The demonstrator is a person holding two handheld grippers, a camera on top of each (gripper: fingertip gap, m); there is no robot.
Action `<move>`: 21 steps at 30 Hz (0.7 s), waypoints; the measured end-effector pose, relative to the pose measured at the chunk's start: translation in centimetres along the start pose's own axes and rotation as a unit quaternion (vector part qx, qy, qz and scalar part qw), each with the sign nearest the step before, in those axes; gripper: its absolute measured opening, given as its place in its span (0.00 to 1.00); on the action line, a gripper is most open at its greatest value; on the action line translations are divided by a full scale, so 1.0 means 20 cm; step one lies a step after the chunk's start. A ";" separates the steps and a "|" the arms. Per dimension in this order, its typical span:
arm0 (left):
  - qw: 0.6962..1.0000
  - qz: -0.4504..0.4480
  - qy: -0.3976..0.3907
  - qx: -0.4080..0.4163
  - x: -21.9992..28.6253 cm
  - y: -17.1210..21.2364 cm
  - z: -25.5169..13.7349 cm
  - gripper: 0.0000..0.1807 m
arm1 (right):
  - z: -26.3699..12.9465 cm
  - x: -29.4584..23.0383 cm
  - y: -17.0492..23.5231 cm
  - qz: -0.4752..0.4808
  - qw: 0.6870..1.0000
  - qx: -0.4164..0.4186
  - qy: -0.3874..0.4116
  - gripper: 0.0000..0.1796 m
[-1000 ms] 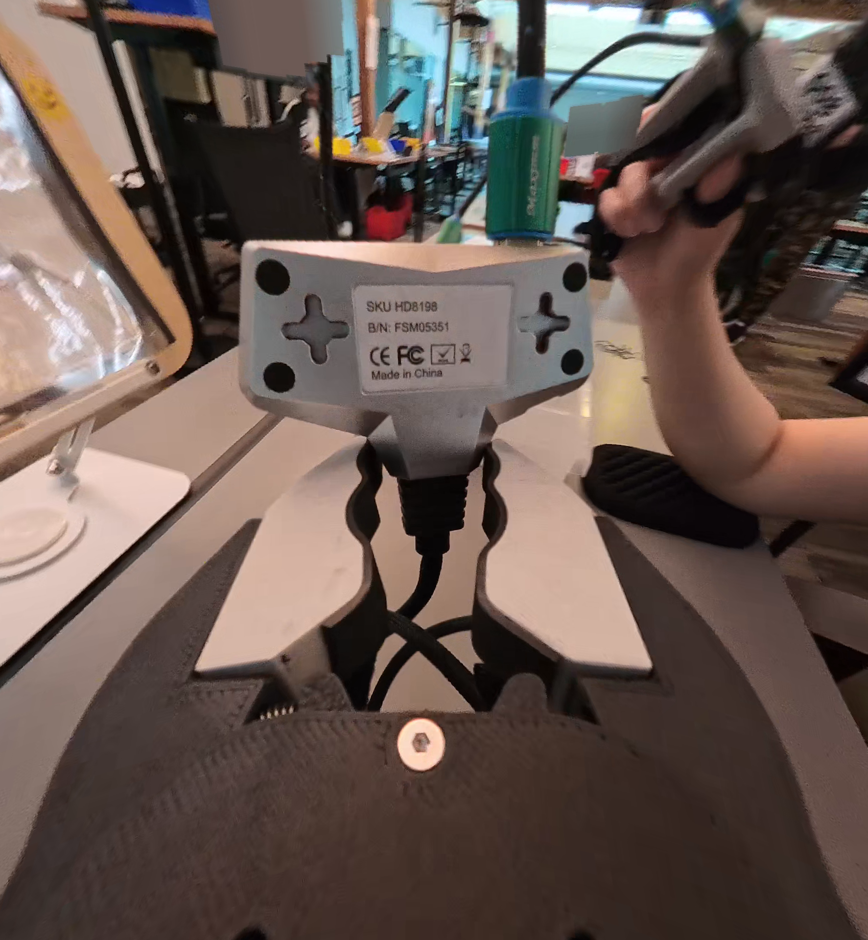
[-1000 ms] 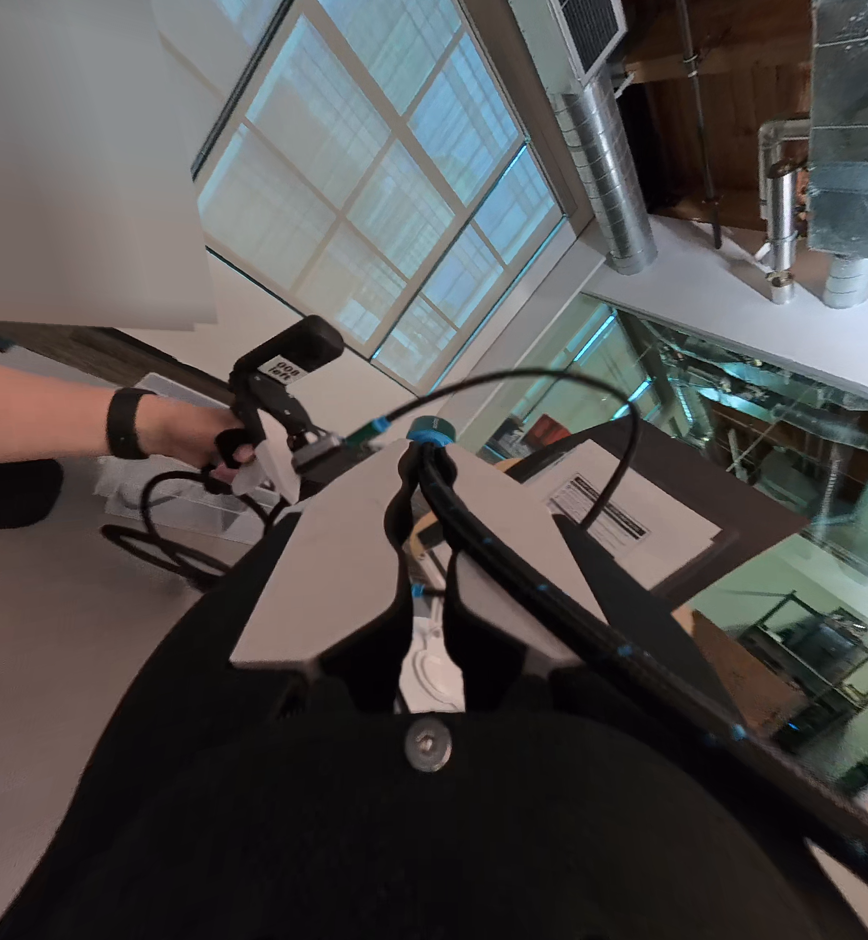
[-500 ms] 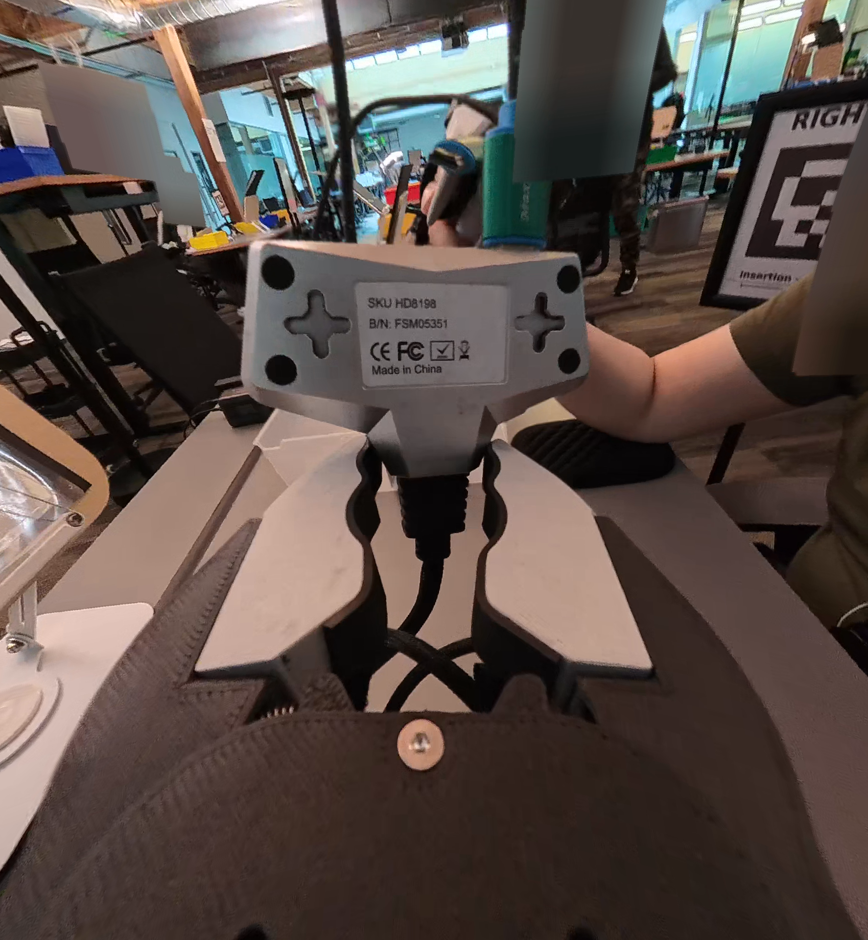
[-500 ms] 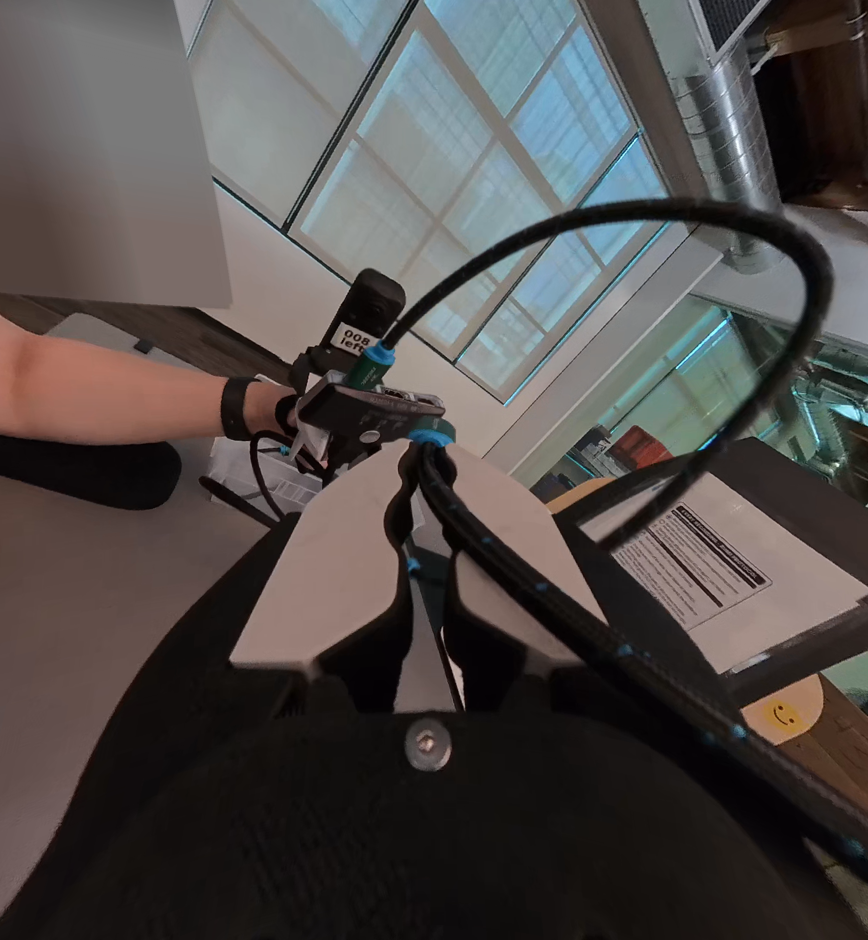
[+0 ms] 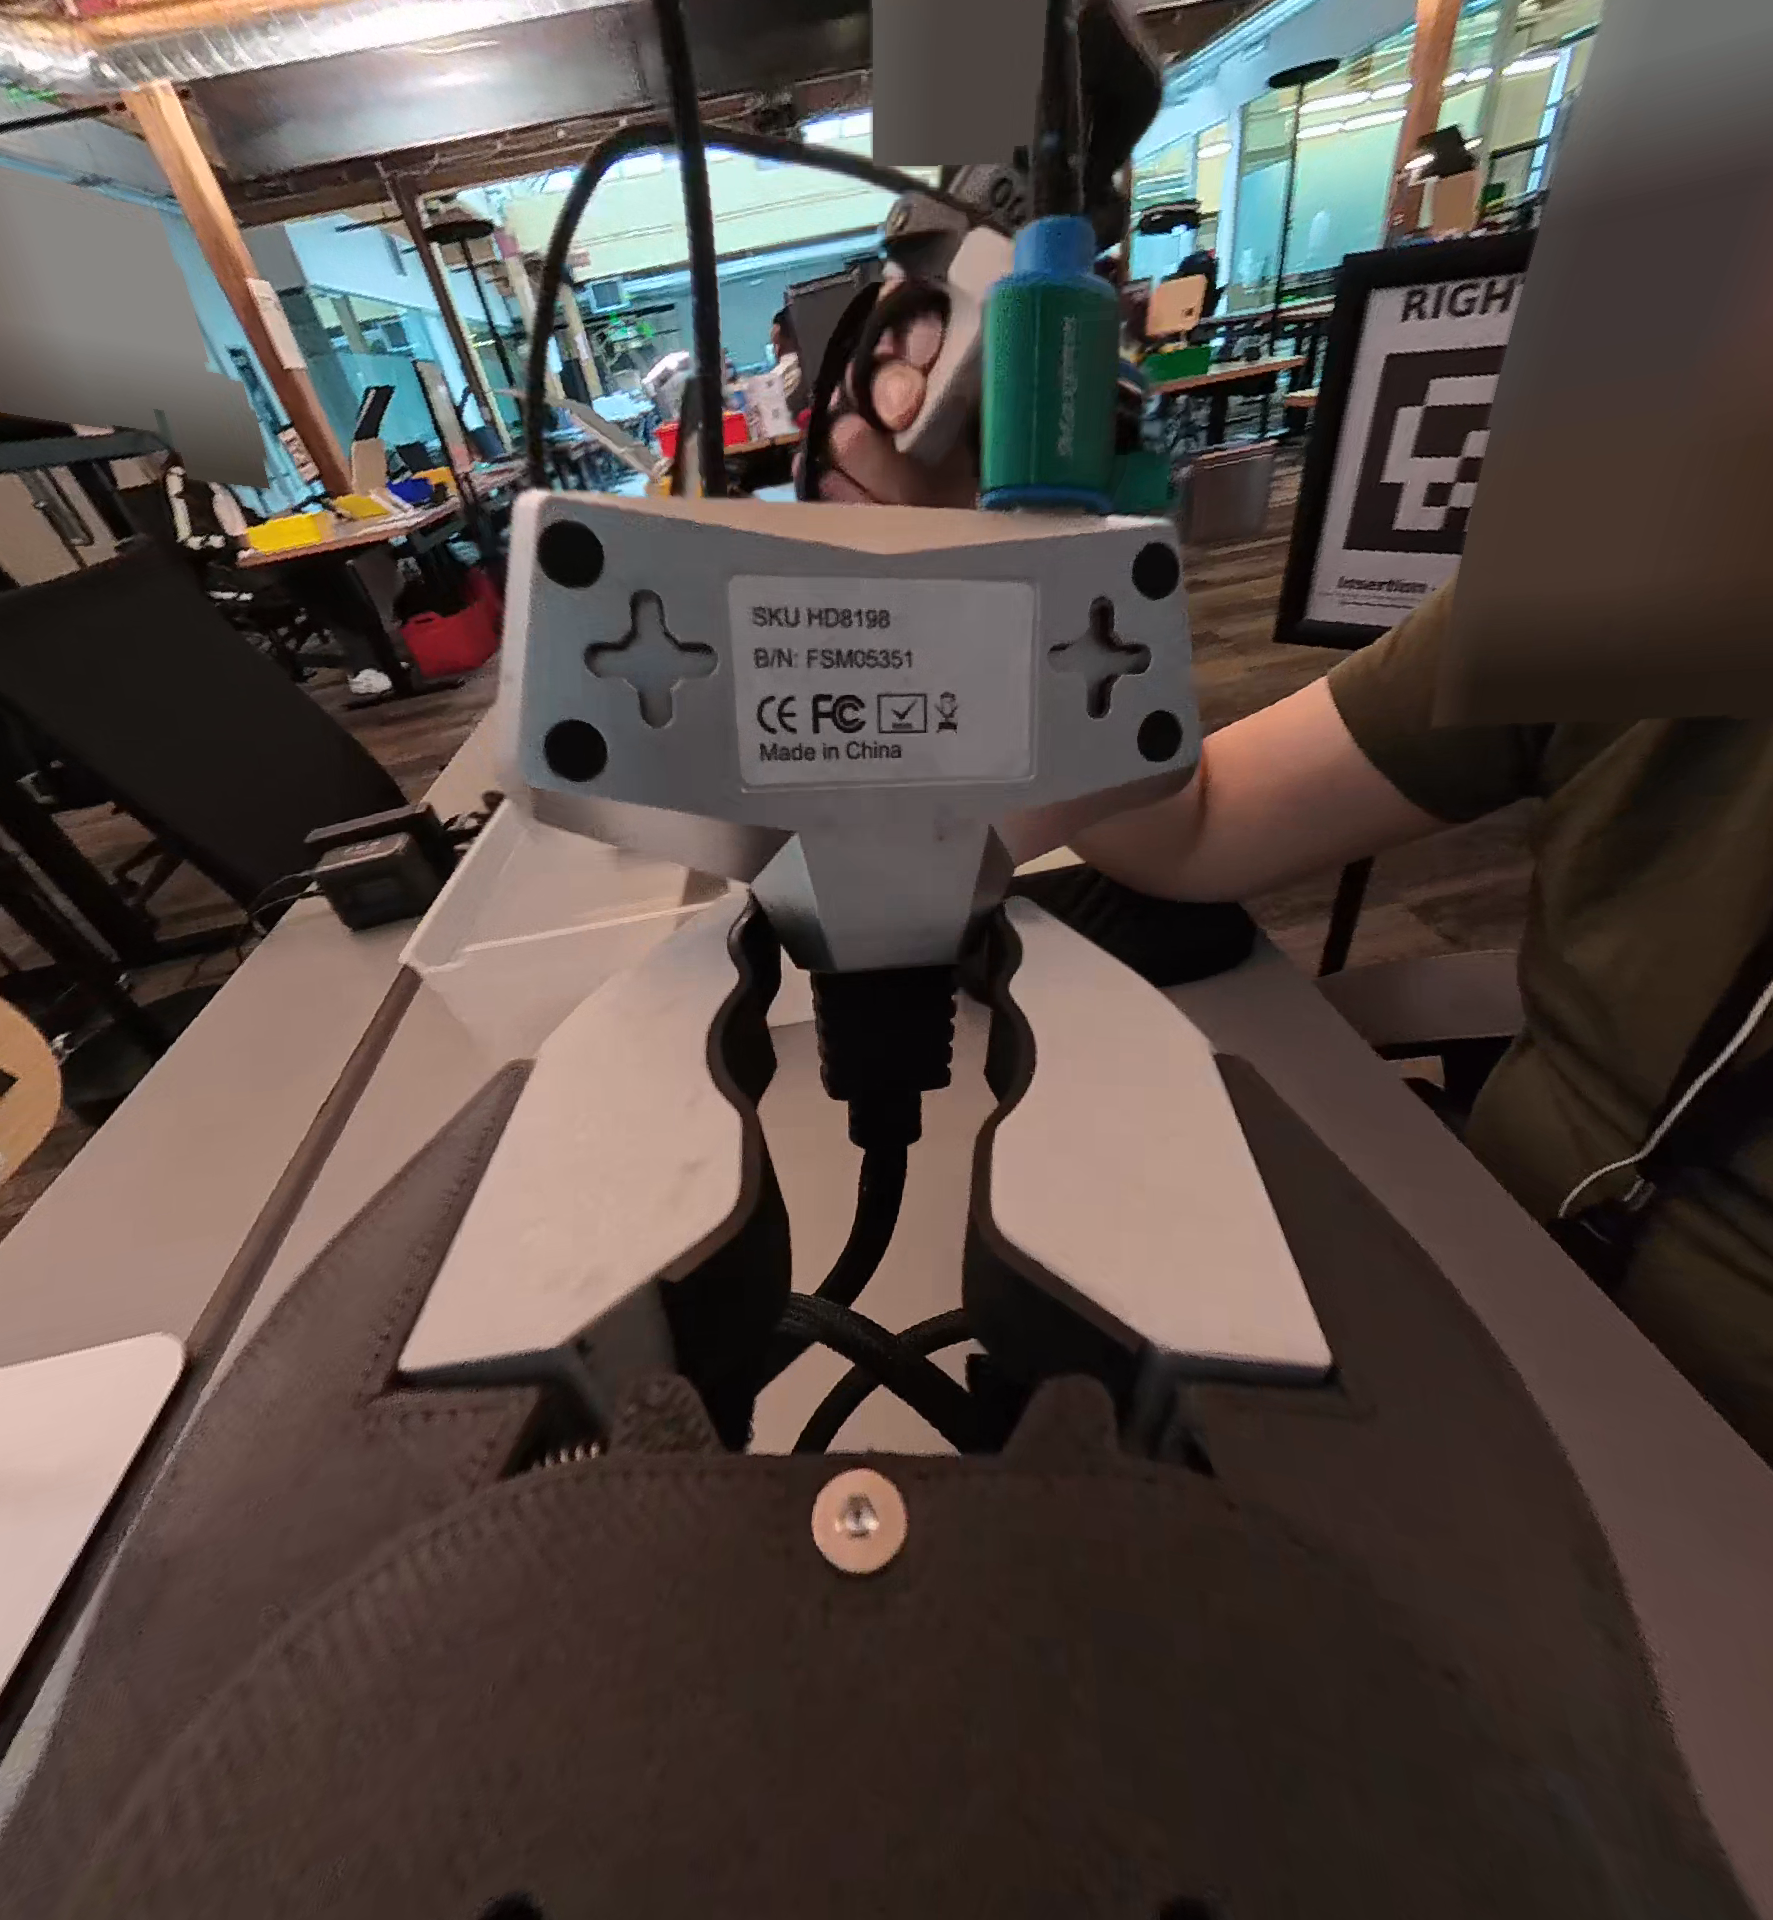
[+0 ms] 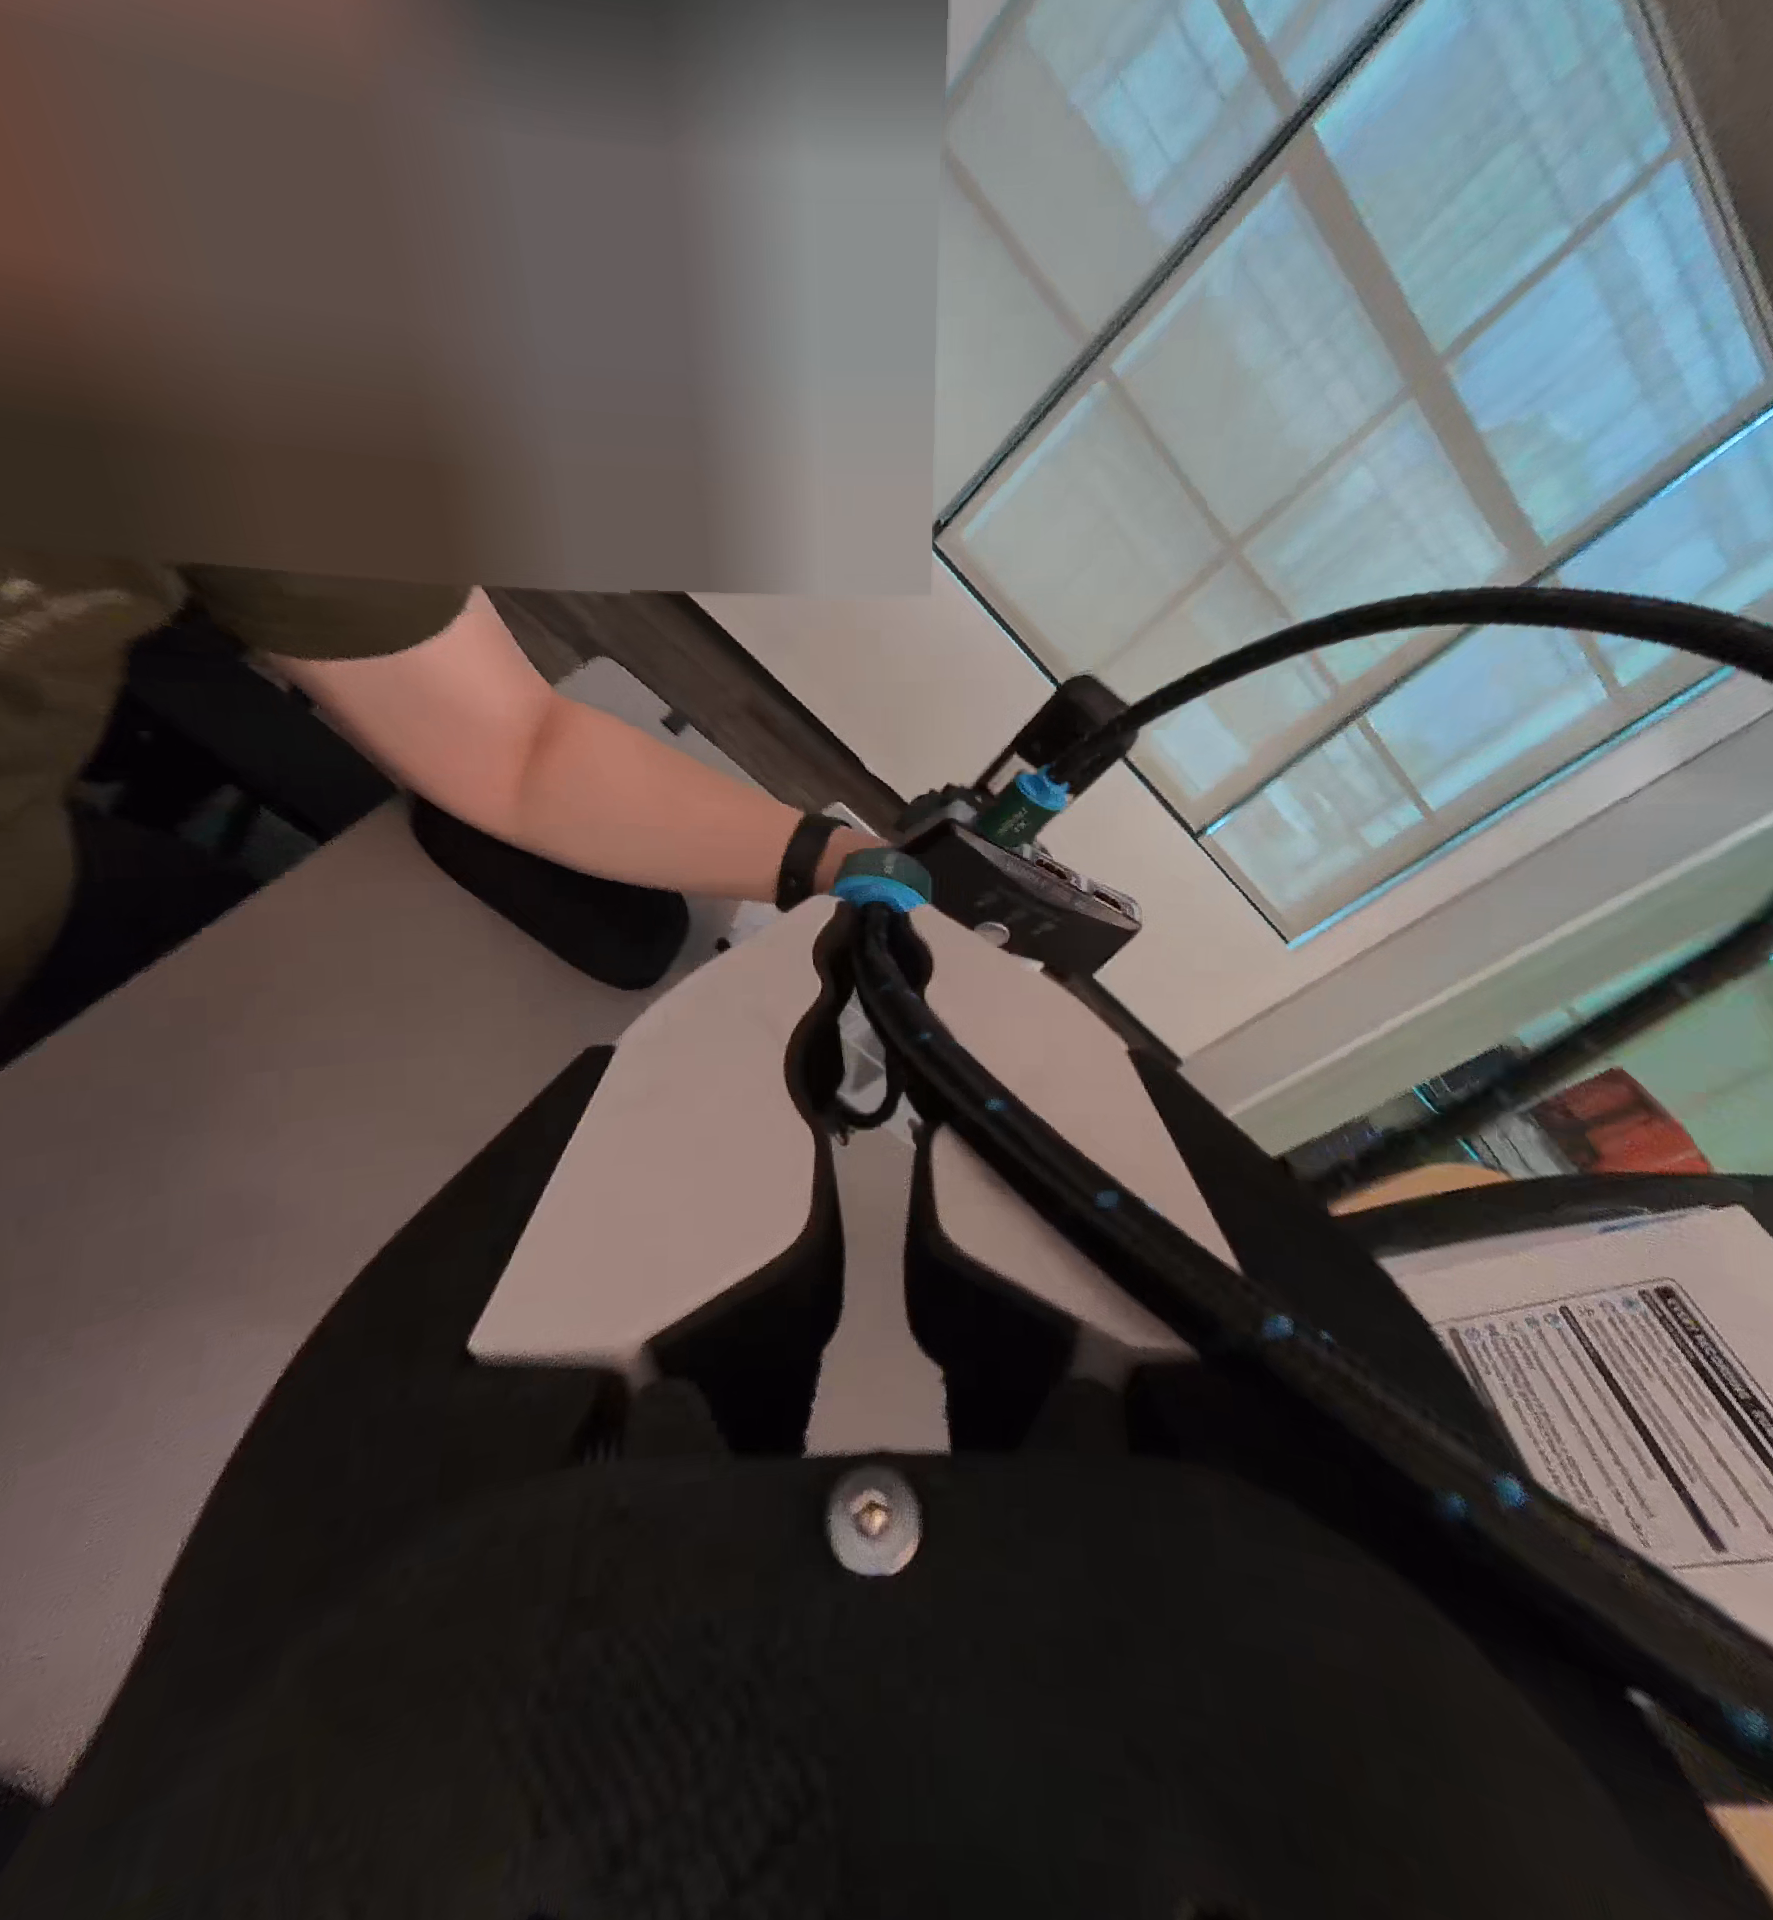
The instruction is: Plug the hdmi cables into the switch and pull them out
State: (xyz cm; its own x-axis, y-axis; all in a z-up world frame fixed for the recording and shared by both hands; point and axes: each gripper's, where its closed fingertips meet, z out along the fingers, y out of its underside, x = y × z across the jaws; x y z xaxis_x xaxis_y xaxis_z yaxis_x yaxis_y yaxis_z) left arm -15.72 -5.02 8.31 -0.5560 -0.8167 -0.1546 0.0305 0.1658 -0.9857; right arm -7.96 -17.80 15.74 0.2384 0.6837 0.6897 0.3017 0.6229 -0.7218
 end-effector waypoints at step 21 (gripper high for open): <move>0.985 -0.016 0.173 -0.011 0.27 0.05 0.09 0.21 | -0.17 0.21 0.25 0.223 0.974 0.042 0.020 0.04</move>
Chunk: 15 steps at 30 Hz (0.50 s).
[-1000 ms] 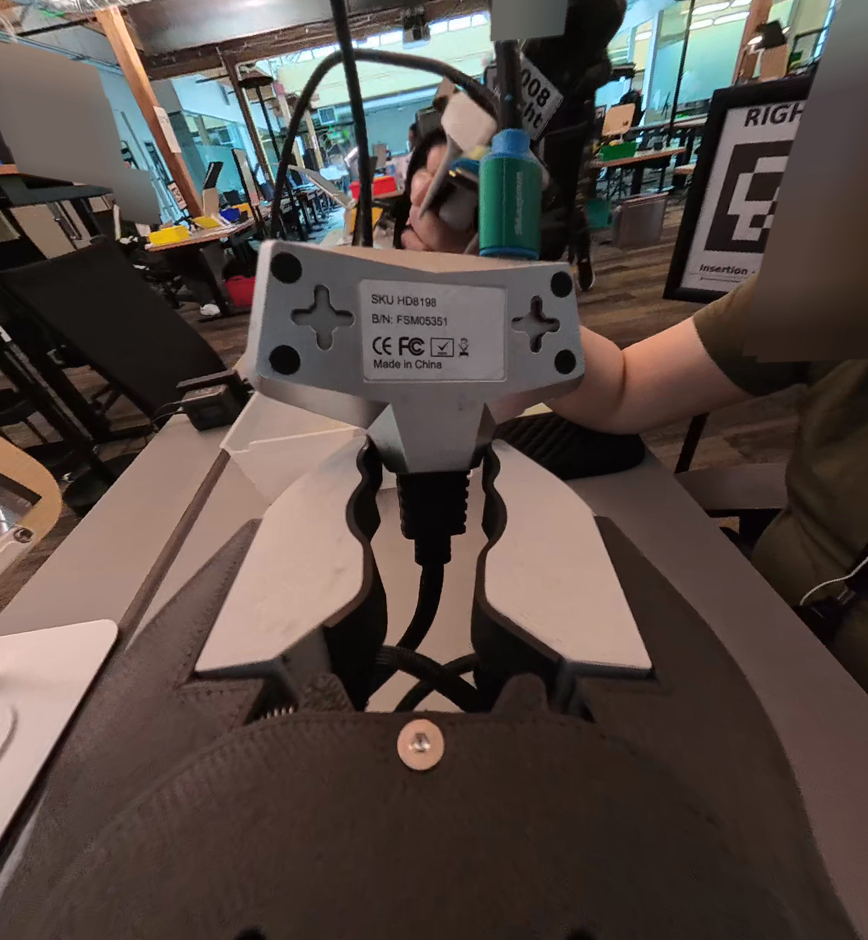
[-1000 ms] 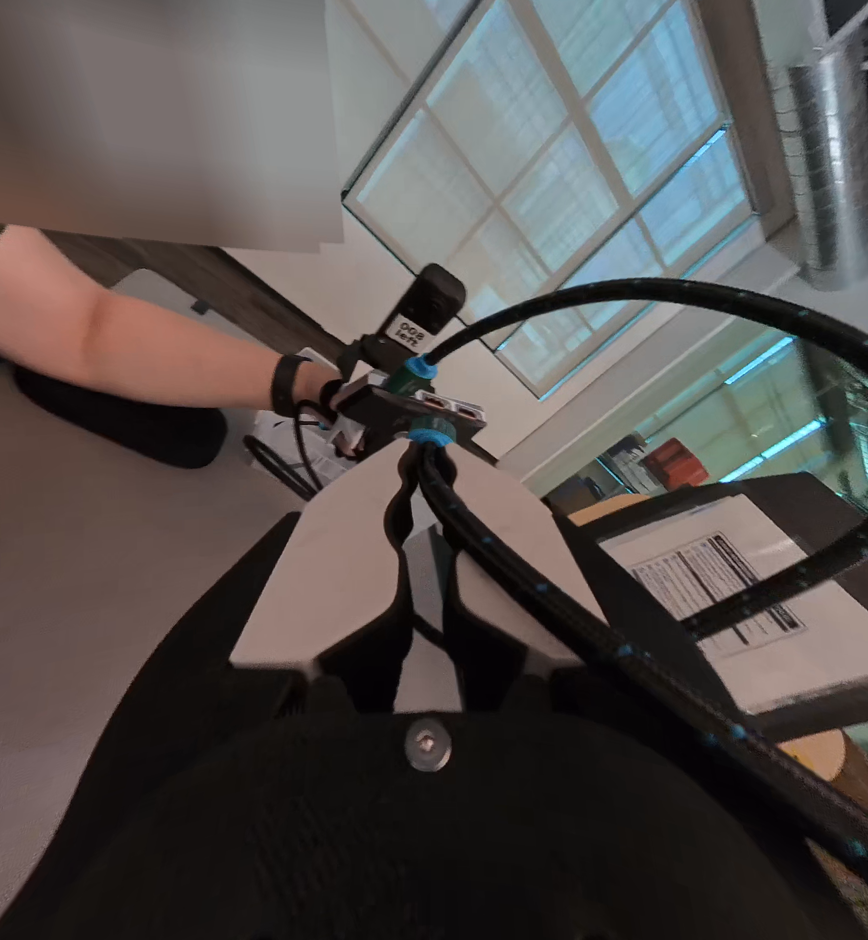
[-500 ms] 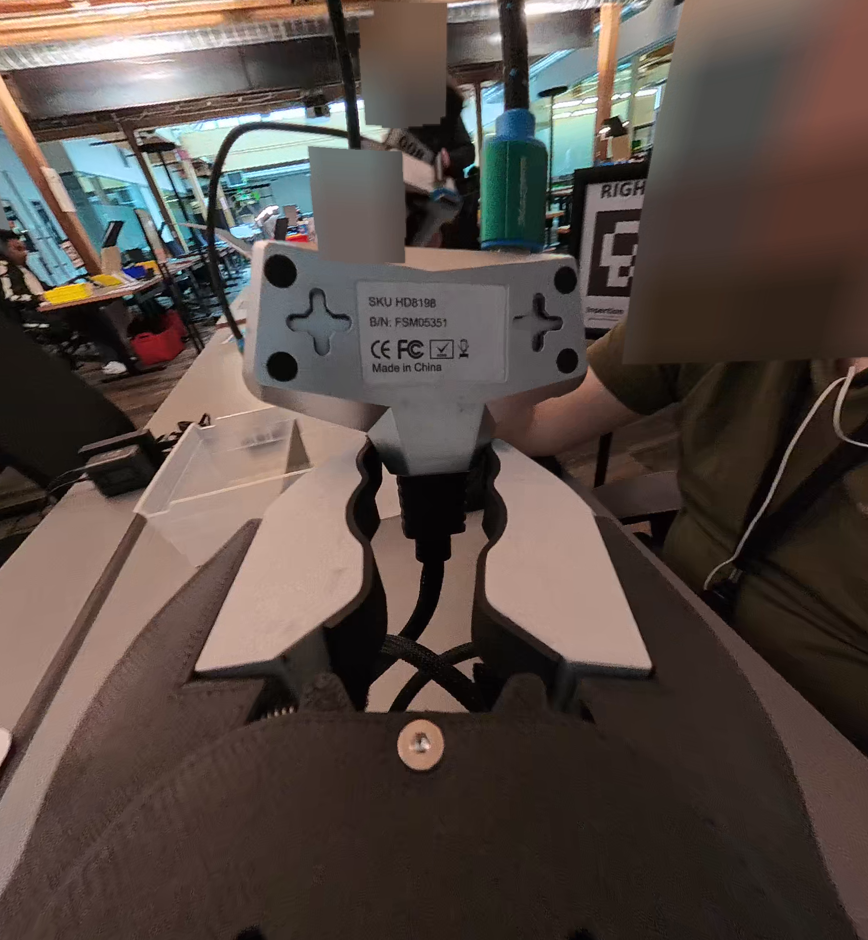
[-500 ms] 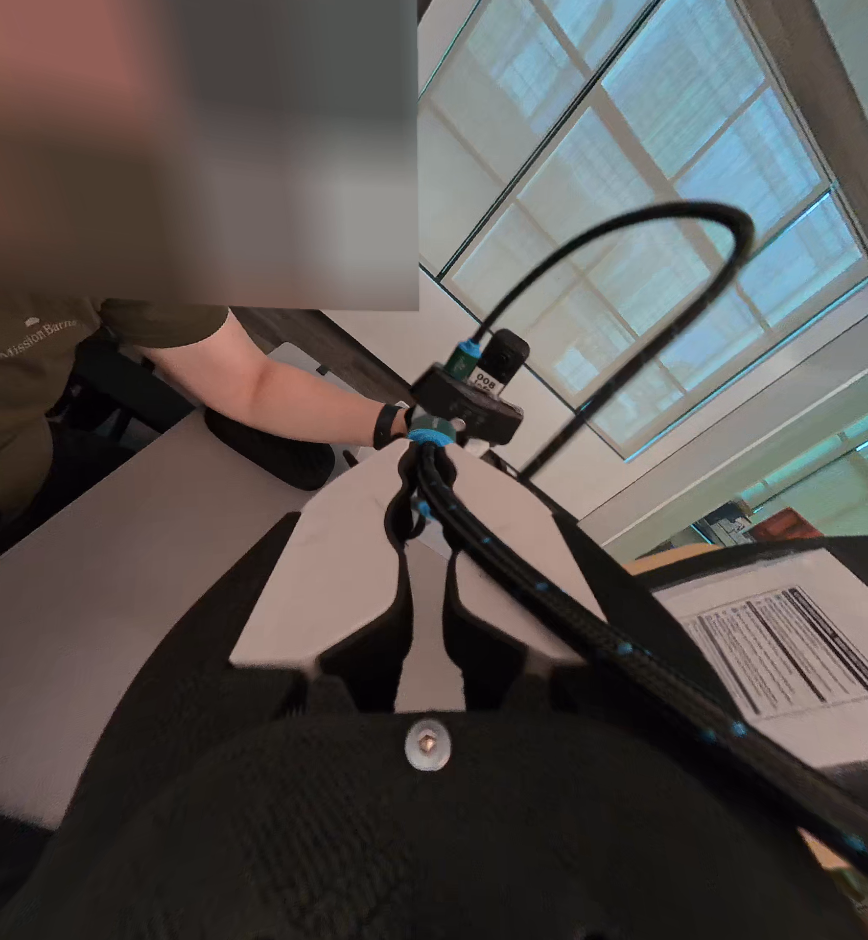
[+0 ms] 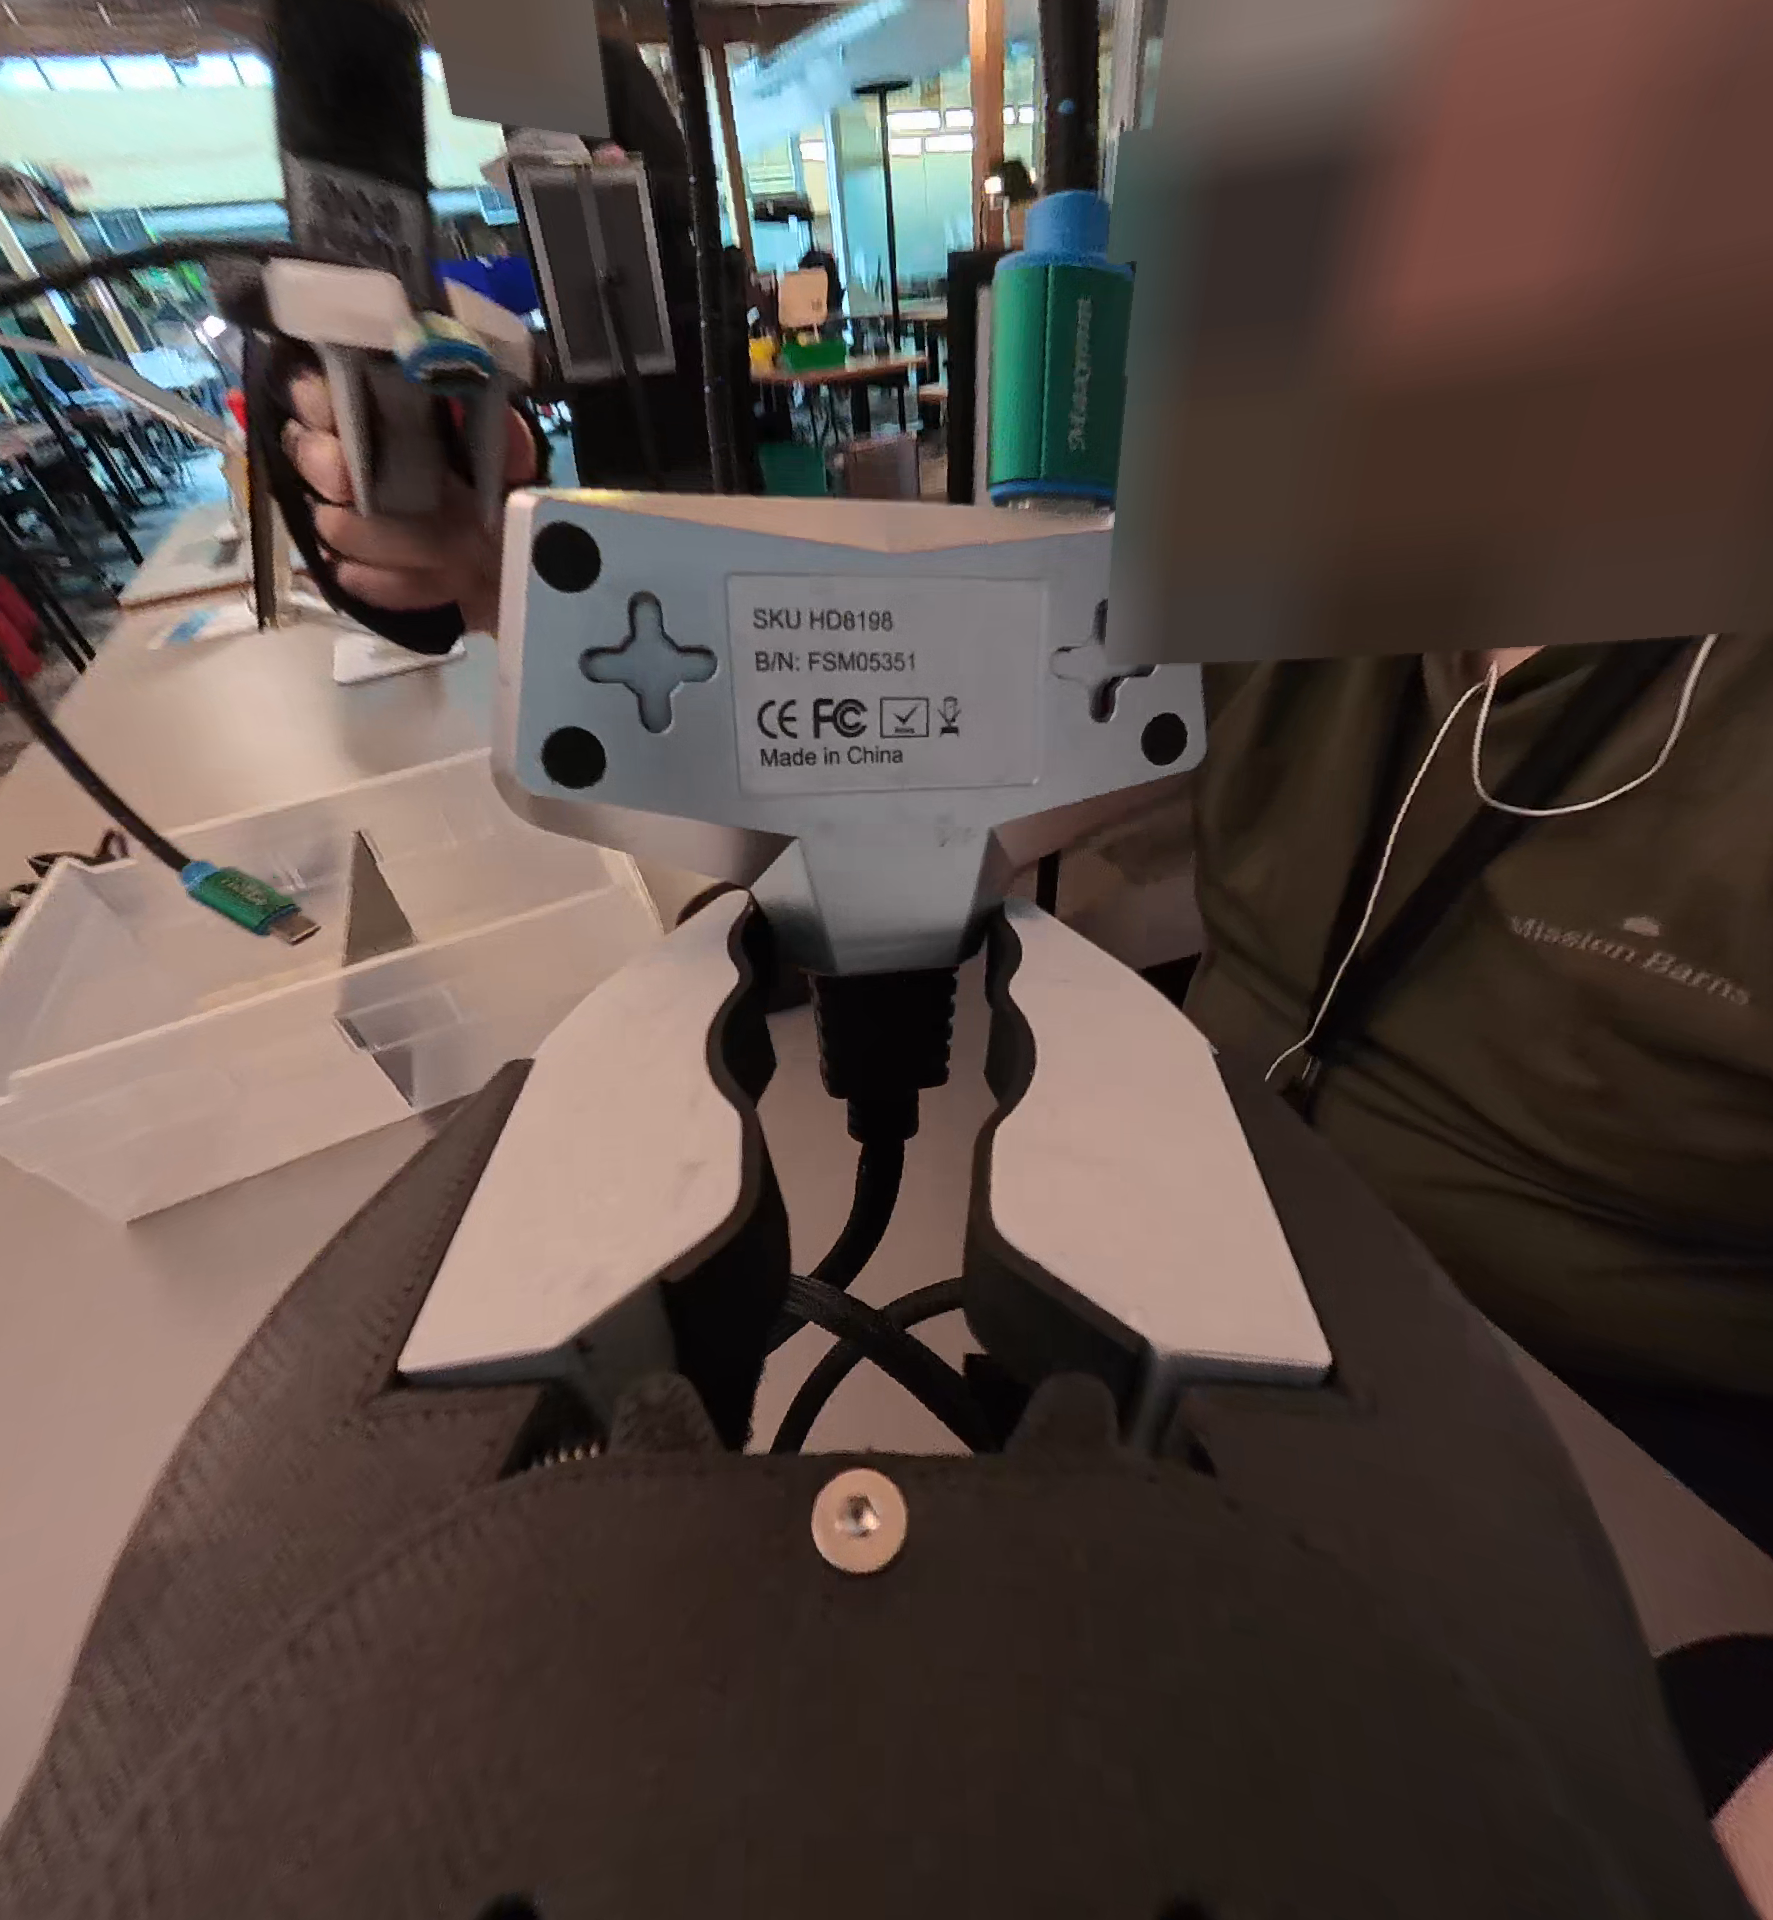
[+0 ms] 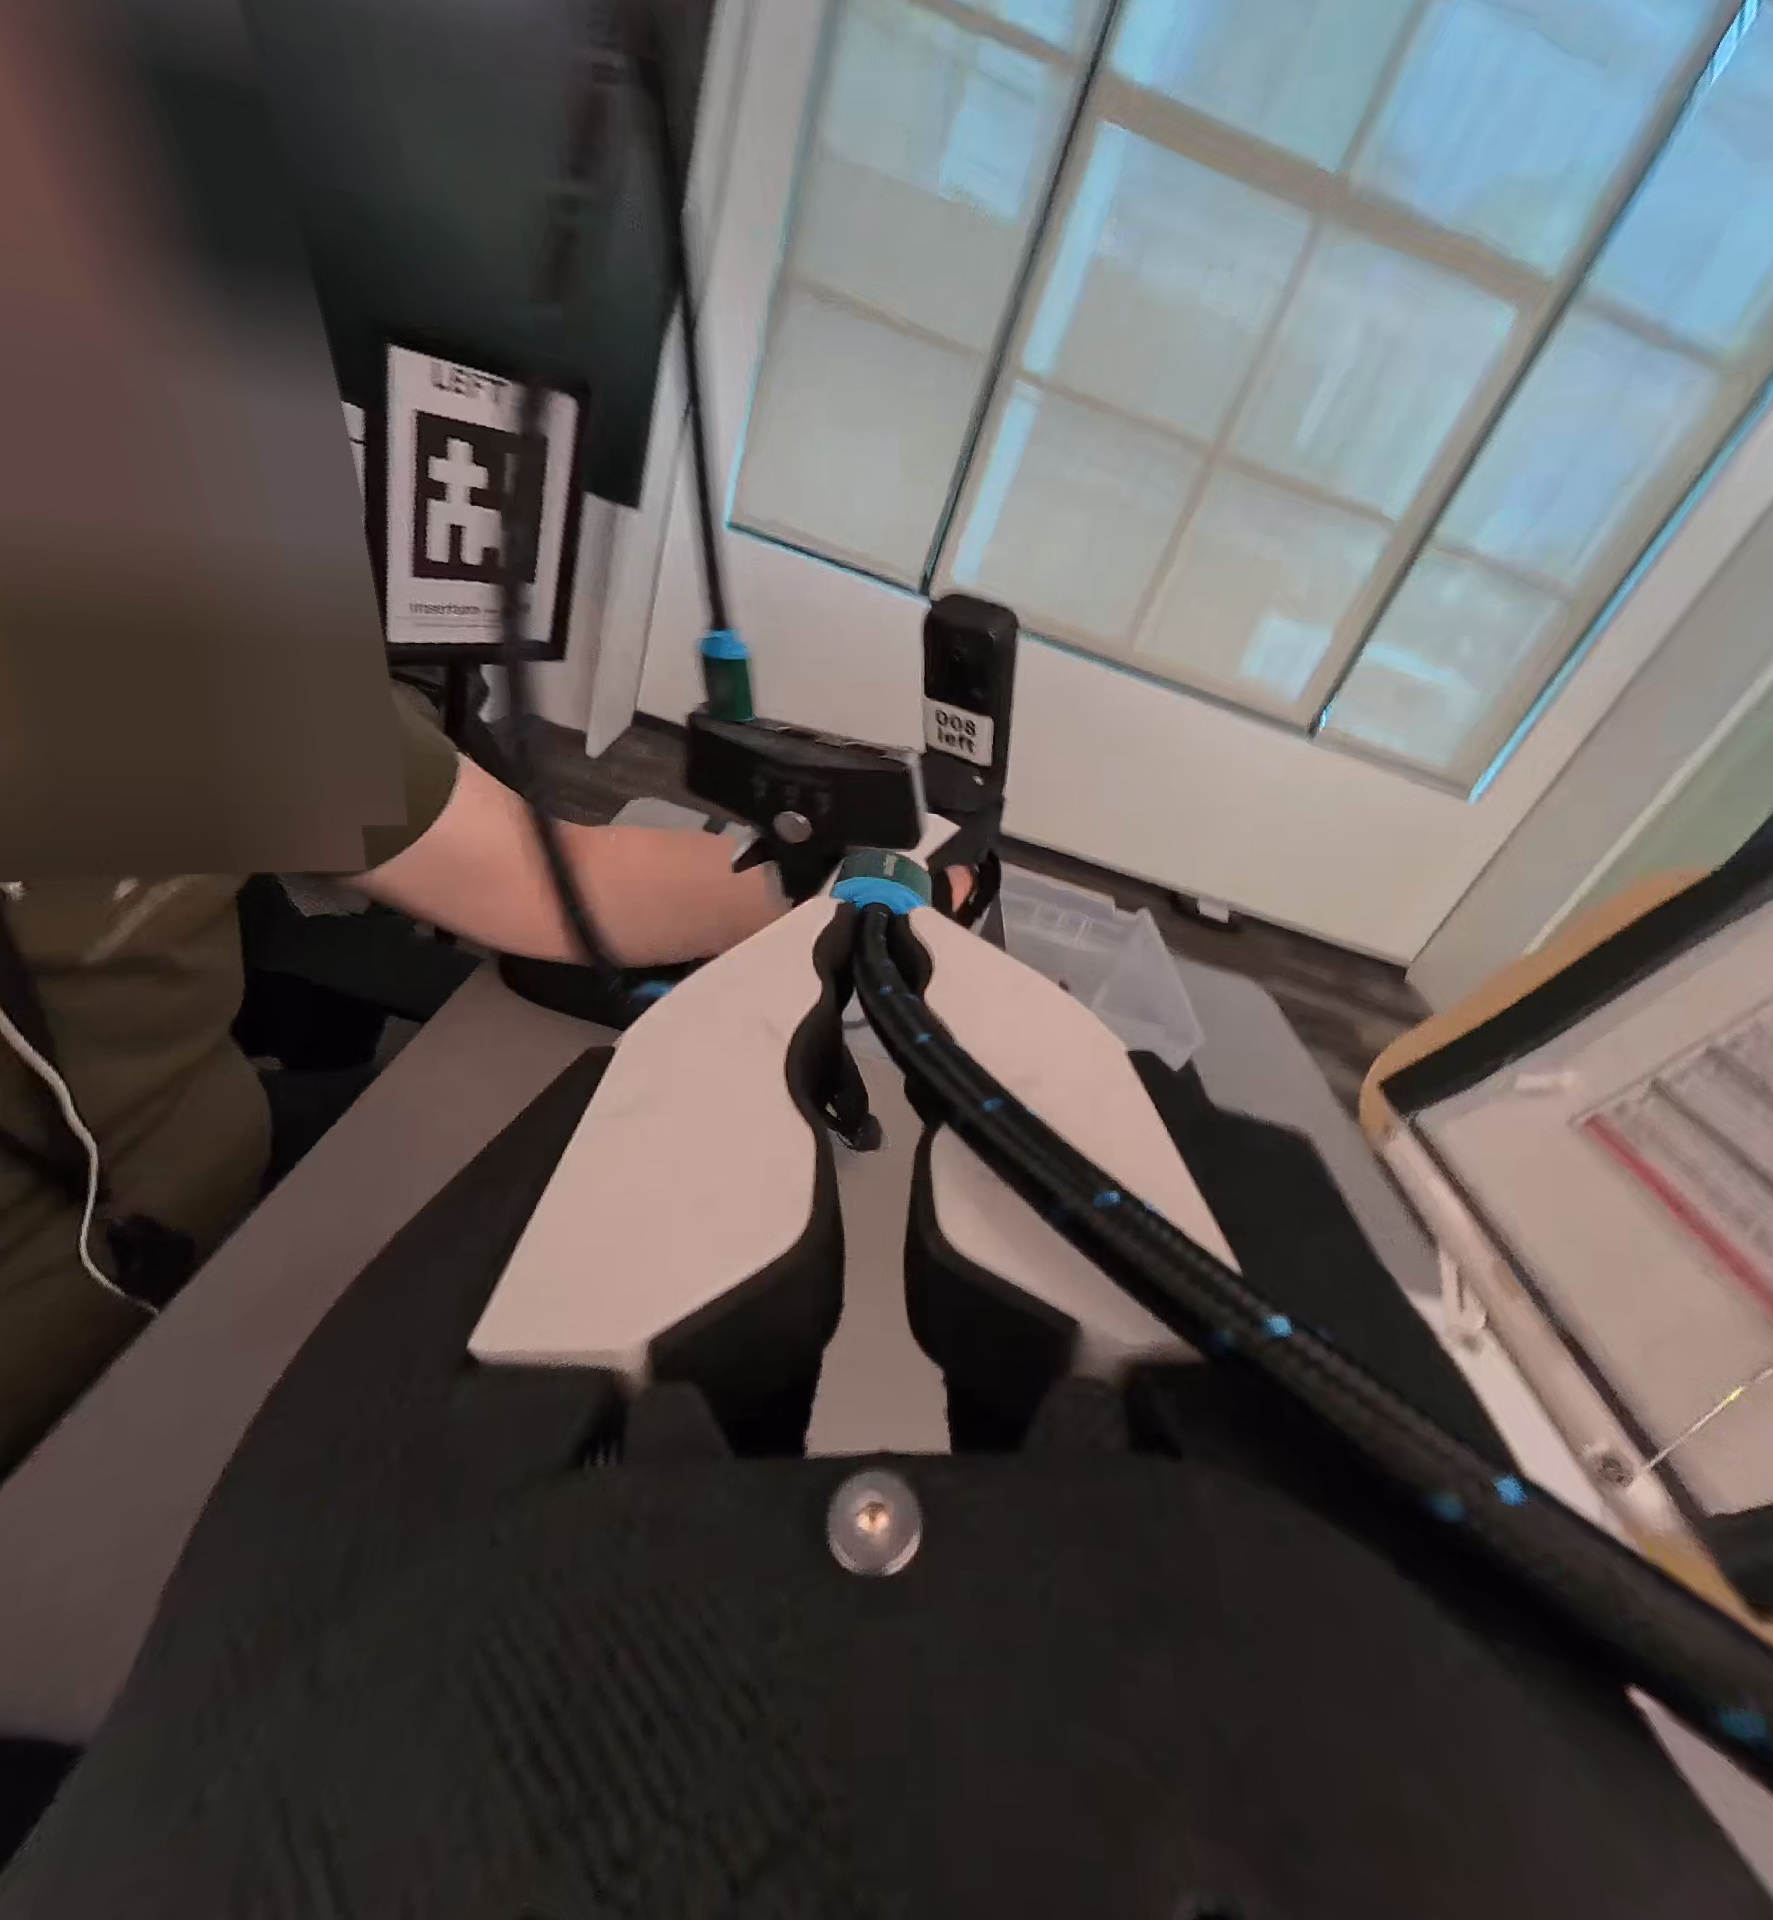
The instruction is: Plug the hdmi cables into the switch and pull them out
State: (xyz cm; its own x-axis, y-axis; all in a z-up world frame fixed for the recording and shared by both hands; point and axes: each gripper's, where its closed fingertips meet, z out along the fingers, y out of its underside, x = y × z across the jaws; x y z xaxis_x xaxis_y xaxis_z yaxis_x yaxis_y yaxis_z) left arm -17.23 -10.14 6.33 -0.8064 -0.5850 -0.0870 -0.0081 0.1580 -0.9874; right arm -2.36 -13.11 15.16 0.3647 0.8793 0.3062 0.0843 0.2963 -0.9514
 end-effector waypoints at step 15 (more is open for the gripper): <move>0.996 0.001 -0.011 -0.089 -0.02 0.12 0.13 0.21 | 0.29 -0.12 0.03 -0.023 0.994 -0.108 0.008 0.04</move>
